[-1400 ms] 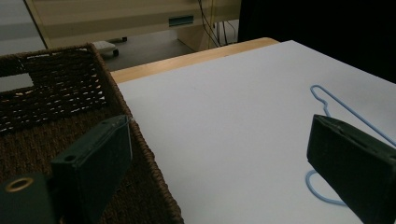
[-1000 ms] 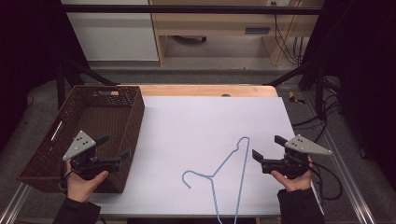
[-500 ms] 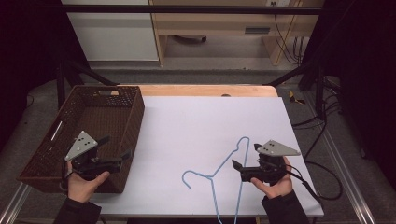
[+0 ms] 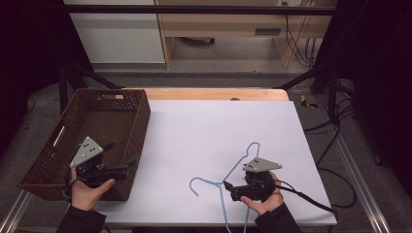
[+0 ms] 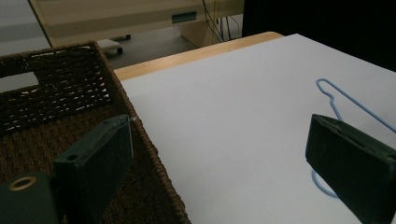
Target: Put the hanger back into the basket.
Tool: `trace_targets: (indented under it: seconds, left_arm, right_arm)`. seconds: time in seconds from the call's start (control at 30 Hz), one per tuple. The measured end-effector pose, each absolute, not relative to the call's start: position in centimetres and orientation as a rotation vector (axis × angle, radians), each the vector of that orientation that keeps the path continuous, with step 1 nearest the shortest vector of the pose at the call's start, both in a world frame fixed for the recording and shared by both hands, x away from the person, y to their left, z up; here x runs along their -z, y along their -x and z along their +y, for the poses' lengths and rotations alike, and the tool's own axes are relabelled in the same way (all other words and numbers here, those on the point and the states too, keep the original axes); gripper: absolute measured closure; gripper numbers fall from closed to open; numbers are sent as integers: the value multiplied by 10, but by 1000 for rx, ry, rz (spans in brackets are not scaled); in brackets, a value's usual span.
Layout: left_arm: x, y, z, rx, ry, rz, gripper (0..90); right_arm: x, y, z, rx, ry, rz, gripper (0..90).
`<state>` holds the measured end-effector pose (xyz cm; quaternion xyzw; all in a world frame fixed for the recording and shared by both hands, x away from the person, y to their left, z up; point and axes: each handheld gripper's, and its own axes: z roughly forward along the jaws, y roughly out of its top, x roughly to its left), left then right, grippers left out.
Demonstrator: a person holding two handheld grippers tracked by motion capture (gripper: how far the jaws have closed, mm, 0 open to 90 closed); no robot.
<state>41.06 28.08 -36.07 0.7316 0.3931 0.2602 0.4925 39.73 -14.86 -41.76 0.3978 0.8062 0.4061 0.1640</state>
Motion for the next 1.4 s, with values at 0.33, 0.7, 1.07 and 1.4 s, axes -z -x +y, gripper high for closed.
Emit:
trace_targets:
  seconds: [0.33, 0.7, 1.07, 1.4]
  left_arm:
    - [360, -411, 281, -638, -1772, 953, 71]
    - [360, -410, 279, -644, -1777, 947, 73]
    - [360, -410, 277, -646, -1785, 946, 75]
    - [362, -411, 277, -642, -1788, 949, 76]
  right_arm:
    - [443, -392, -126, -1042, -1092, 2406, 280]
    - [466, -392, -109, -906, -1136, 2478, 504]
    - [469, -391, -105, -852, -1145, 2477, 705]
    - [468, -392, -105, -862, -1200, 2475, 804]
